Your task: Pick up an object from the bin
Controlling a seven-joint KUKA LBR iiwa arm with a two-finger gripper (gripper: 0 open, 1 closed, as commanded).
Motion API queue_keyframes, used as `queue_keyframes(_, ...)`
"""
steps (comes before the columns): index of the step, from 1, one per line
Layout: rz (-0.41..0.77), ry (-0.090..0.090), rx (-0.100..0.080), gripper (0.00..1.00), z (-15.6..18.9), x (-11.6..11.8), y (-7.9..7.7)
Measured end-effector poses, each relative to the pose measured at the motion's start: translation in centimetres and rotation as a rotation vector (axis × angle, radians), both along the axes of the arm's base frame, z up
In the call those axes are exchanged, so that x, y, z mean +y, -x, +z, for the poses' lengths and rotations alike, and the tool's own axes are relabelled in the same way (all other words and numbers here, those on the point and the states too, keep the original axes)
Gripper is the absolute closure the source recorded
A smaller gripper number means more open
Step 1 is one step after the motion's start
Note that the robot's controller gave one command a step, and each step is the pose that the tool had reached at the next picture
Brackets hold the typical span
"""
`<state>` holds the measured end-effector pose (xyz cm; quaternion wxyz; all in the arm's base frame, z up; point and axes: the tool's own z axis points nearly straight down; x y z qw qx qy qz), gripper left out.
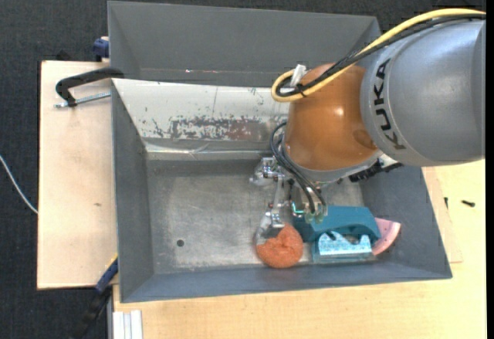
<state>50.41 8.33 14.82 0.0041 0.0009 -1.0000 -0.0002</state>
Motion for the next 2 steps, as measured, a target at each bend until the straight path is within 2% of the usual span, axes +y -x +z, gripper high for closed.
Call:
queue_keyframes(1,-0.001,-0.001,-0.007,0.0,0.4,0.0,-0.1)
queue_keyframes(2,0.196,-0.004,-0.019,0.0,-2.7,-2.1,0.2)
